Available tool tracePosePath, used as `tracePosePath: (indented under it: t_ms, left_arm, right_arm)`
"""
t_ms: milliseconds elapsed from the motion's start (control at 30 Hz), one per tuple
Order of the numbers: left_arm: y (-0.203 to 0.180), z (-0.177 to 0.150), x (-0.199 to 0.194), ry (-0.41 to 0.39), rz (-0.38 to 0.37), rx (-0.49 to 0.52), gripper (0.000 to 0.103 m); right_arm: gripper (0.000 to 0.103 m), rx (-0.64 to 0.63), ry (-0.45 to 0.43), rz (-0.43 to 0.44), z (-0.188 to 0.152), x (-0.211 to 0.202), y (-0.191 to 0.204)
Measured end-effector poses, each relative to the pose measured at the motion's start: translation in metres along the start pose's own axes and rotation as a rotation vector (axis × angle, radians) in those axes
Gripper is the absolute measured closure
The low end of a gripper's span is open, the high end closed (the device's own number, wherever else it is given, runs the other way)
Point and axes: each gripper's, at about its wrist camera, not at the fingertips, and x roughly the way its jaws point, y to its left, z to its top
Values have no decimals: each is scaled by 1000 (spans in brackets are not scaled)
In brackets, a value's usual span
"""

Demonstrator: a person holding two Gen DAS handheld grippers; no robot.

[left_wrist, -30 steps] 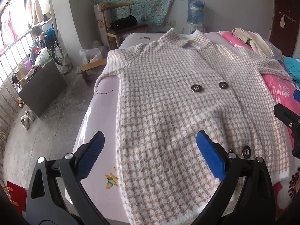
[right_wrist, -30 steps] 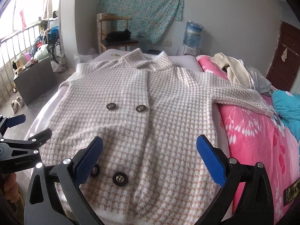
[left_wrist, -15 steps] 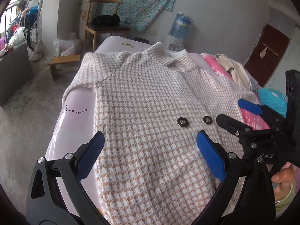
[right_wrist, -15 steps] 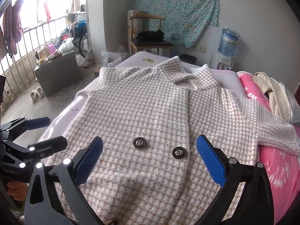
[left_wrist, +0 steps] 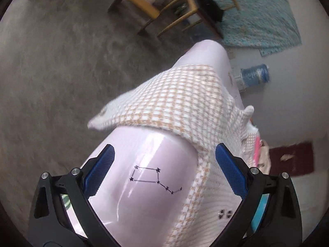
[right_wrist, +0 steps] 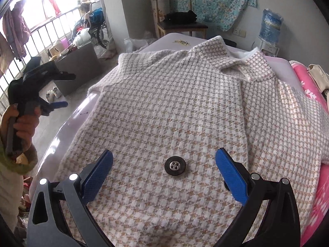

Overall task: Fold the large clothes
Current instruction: 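Reach the left tool to the coat sleeve and grasp its cuff, then lift the sleeve with the left tool, fold it across the coat front, release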

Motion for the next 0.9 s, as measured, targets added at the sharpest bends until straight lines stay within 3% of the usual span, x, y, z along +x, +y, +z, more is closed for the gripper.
tracePosePath:
  t_ms: [67,267,333,400,567,633,700,900]
  left_arm:
    - [32,16,20,63,-93,-139,8]
    - [98,34,73,177,-173,-370,8]
    - [111,34,91,210,-175,-415,8]
    - [120,33,107,244,-236,-477,8]
    - [137,36,130,257,-279,-564,8]
    - [141,41,131,241,-269,-582,15]
    - [143,45,137,251,-262,-599,39]
    - [137,61,137,229,-230,-580,73]
  right_arm:
    - [6,-15,8,-12,3,6,2]
    - [6,-45,43,-30,8,20,13]
    - [6,-52,54,-34,9,24,16]
    - [6,-57,61,-41,11,29,20]
    - [6,-64,70,-57,14,35,28]
    - [6,-69,68,-67,15,36,30]
    - [6,-73,64,-79,16,36,31]
    - [6,-60,45,-109,17,30,25]
